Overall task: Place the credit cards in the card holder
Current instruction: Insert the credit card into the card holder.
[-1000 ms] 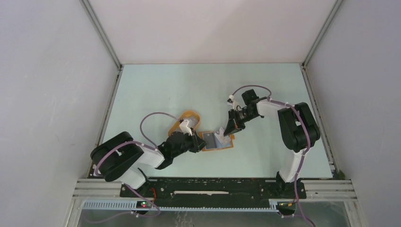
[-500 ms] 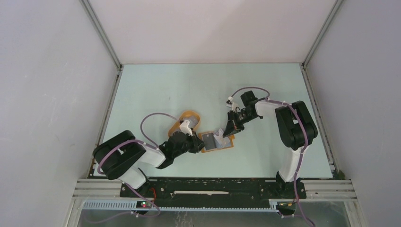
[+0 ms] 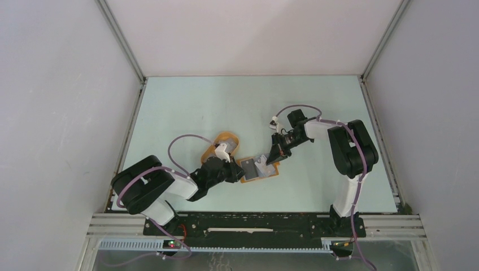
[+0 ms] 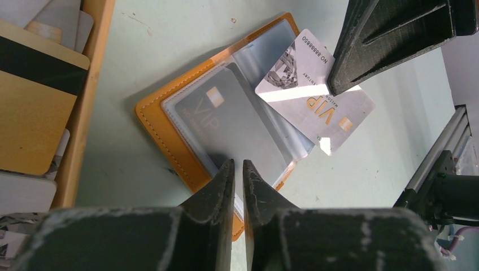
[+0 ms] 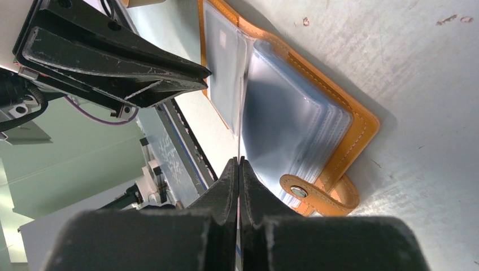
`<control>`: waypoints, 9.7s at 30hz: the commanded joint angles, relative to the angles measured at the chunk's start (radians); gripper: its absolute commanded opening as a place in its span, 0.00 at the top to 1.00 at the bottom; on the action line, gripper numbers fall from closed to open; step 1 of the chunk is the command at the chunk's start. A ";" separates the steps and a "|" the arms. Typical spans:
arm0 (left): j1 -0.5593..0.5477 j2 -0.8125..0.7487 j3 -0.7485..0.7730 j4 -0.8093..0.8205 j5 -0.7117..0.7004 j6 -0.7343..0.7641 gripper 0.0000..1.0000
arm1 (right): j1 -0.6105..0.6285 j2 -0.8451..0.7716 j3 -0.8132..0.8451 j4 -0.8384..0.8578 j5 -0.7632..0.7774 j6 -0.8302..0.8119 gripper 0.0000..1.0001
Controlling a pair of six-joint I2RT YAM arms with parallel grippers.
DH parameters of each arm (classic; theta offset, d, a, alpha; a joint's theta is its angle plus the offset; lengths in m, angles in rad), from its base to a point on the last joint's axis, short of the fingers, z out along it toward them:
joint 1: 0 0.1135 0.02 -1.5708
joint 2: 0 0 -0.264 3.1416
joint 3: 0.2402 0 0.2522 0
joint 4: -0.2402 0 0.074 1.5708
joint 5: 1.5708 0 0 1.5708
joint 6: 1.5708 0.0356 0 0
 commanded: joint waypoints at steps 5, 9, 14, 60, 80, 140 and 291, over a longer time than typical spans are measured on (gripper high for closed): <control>-0.006 0.005 0.034 -0.037 -0.029 0.008 0.86 | 0.005 -0.020 0.032 -0.014 -0.035 -0.033 1.00; -0.005 -0.001 0.032 -0.037 -0.029 0.006 0.86 | 0.010 -0.010 0.034 -0.004 -0.025 -0.024 1.00; -0.006 -0.003 0.033 -0.037 -0.023 0.005 0.86 | 0.012 -0.004 0.033 0.016 0.021 0.005 1.00; -0.006 0.026 0.031 0.010 0.036 -0.060 0.87 | 0.047 0.017 -0.039 0.254 0.041 0.154 1.00; -0.006 0.020 0.028 0.010 0.036 -0.065 0.88 | 0.058 -0.003 -0.121 0.399 0.033 0.245 1.00; -0.005 0.003 0.017 0.004 0.030 -0.069 0.81 | 0.097 -0.043 -0.087 0.347 0.149 0.231 1.00; -0.008 -0.227 0.020 -0.500 -0.067 -0.022 0.89 | 0.356 0.016 0.137 0.012 0.326 -0.054 0.64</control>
